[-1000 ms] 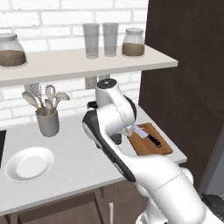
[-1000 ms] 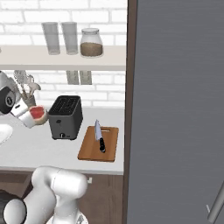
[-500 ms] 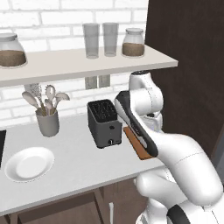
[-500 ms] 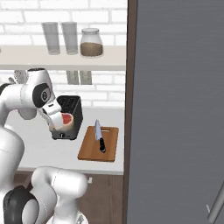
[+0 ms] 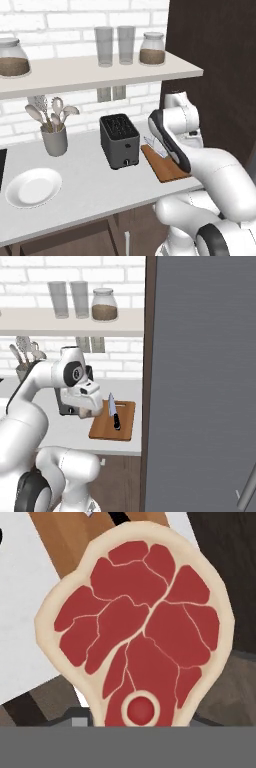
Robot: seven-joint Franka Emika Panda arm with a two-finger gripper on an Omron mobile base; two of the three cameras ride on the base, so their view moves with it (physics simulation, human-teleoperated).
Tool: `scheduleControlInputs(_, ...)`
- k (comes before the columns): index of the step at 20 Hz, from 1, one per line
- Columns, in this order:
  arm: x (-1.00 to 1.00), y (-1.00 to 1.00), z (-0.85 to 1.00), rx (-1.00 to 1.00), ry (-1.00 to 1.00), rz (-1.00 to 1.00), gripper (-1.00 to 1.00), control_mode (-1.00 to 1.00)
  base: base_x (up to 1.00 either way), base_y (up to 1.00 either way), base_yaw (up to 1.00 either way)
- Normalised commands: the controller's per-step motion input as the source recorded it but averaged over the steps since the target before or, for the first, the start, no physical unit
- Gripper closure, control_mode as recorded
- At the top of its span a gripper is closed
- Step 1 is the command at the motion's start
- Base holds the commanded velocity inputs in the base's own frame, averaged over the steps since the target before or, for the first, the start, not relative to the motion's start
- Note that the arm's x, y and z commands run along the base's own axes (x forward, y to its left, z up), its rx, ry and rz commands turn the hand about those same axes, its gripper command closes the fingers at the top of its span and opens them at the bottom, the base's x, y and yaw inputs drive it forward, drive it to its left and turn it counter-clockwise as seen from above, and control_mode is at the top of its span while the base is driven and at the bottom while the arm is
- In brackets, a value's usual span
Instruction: Pick up the knife from the drawer and place it on the cutting board. Then place the meat from the plate to the cutting board.
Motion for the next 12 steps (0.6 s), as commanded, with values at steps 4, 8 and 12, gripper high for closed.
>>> scheduleControlInputs(4,0.03,0.00,-0.39,0.00,0.07,0.23,1.00,-1.00,0.00,0.00,0.00)
scheduleControlInputs(8,0.03,-0.04,-0.36,0.00,0.00,0.43,1.00,-1.00,0.00,0.00,0.00)
scheduleControlInputs(12,0.29,-0.15,-0.15,0.00,0.00,0.49,1.00,-1.00,0.00,0.00,0.00)
